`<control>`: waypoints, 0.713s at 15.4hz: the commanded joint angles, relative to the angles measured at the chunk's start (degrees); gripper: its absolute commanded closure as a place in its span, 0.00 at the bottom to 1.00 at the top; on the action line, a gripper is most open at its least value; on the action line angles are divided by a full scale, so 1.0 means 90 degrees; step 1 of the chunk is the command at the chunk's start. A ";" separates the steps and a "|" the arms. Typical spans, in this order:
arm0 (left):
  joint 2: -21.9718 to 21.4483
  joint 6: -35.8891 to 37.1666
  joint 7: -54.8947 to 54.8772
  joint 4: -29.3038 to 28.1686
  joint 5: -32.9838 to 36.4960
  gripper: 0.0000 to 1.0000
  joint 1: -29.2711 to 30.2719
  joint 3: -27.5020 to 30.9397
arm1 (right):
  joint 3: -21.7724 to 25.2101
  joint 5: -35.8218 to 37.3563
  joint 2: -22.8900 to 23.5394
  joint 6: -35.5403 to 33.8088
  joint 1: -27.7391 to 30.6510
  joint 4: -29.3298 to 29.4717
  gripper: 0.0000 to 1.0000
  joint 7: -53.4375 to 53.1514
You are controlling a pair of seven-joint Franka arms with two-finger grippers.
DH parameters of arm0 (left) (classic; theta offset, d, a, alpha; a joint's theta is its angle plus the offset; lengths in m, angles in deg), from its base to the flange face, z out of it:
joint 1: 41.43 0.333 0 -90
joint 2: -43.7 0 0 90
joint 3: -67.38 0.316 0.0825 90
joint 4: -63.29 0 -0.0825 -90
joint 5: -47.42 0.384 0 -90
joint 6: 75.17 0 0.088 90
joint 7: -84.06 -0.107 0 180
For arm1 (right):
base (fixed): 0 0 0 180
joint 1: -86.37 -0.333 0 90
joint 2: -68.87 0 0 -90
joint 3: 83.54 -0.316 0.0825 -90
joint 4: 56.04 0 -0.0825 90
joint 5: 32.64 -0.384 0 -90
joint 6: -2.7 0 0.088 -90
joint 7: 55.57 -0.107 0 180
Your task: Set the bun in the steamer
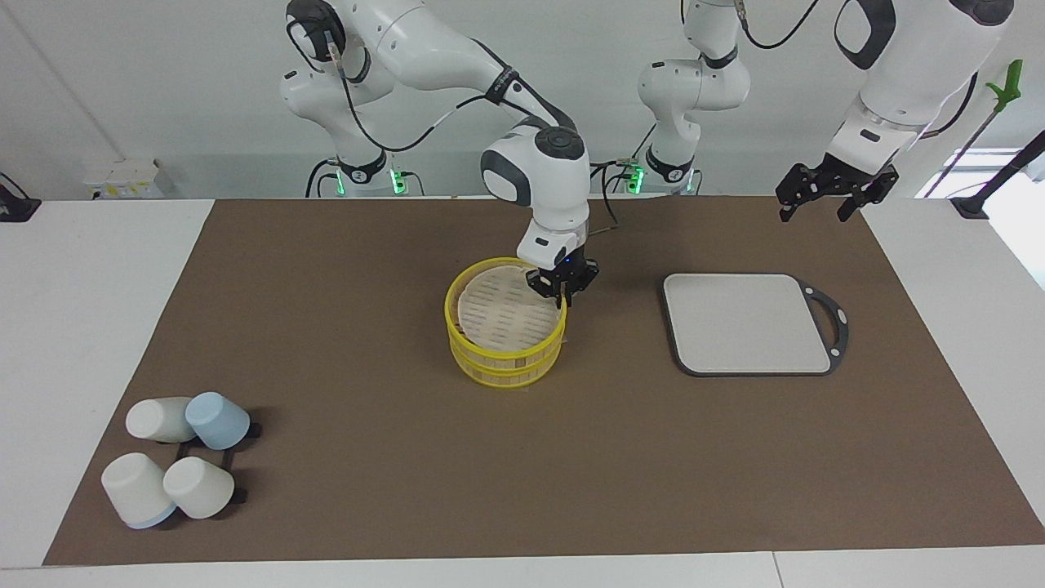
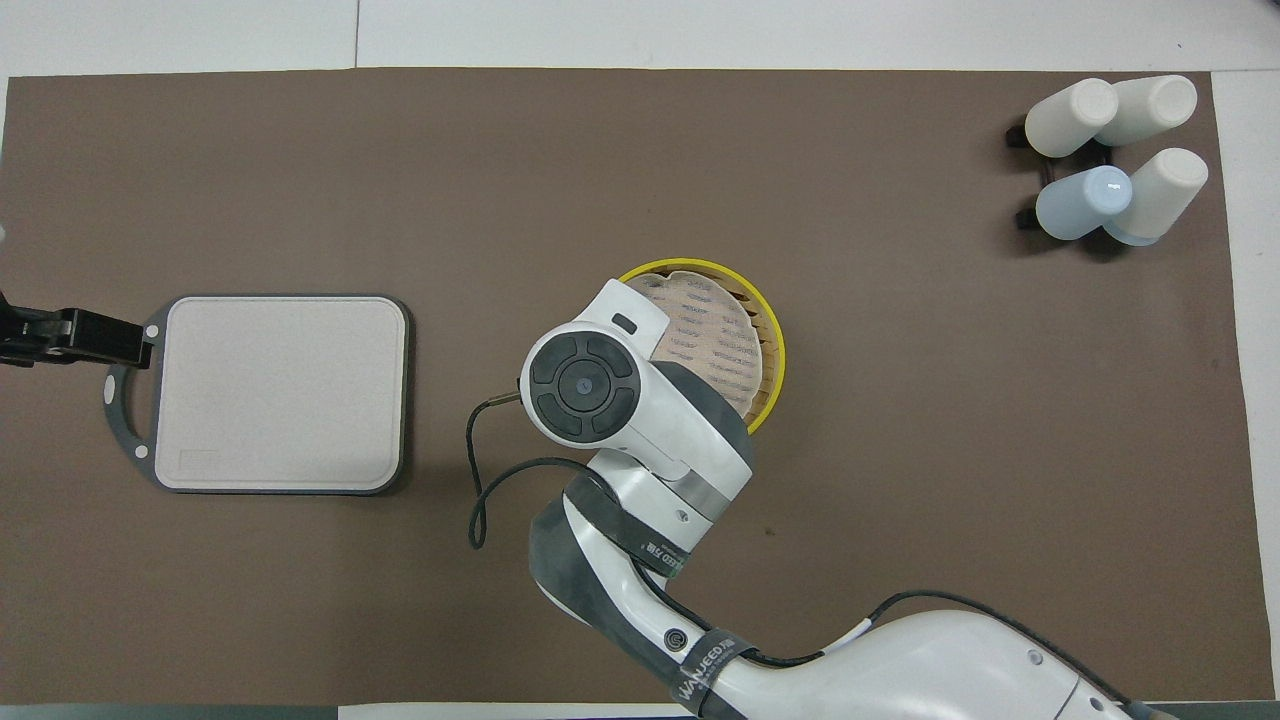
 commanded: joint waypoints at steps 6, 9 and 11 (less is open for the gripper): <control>0.0031 0.0131 -0.0127 0.0181 -0.0171 0.00 0.0170 -0.0025 | -0.0034 -0.0246 -0.0820 -0.2298 0.0768 0.0932 0.00 0.0093; 0.0021 0.0092 -0.0127 0.0123 -0.0280 0.00 0.0229 -0.0034 | -0.0024 -0.0518 -0.1455 -0.3293 0.1634 0.0913 0.00 0.0347; -0.0018 0.0082 -0.0127 0.0103 -0.0289 0.00 0.0229 -0.0034 | -0.0034 -0.1075 -0.1855 -0.3948 0.2562 0.0835 0.00 0.1143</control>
